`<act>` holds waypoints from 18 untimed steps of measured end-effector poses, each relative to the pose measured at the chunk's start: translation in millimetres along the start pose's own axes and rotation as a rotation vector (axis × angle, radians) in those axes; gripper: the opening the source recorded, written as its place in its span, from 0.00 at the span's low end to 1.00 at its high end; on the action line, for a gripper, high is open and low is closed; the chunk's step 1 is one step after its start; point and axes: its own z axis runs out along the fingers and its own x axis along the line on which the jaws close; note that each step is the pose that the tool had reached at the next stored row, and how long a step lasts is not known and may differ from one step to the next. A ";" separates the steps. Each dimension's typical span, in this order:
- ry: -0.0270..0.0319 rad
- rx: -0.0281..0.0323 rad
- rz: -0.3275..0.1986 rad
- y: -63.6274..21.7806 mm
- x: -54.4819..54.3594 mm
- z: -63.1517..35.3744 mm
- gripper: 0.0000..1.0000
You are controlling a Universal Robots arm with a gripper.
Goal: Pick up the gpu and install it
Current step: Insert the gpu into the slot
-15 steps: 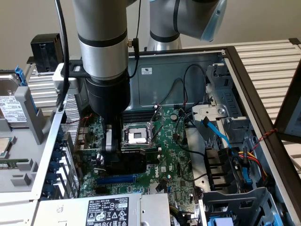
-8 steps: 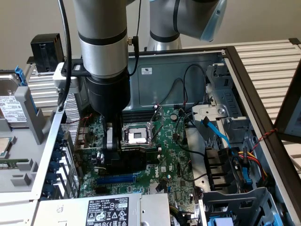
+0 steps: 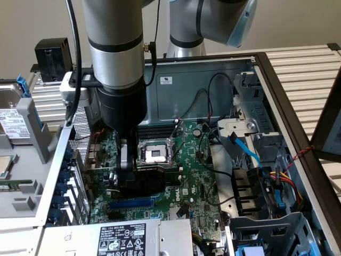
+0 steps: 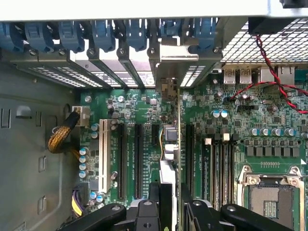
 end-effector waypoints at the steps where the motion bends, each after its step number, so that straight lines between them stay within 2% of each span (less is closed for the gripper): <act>1: -0.0002 0.0001 -0.001 0.0 0.0 0.2 0.27; 5: -0.0027 0.0001 -0.004 0.0 0.9 1.5 0.27; 18: -0.0048 0.0001 -0.007 1.9 -0.1 3.2 0.27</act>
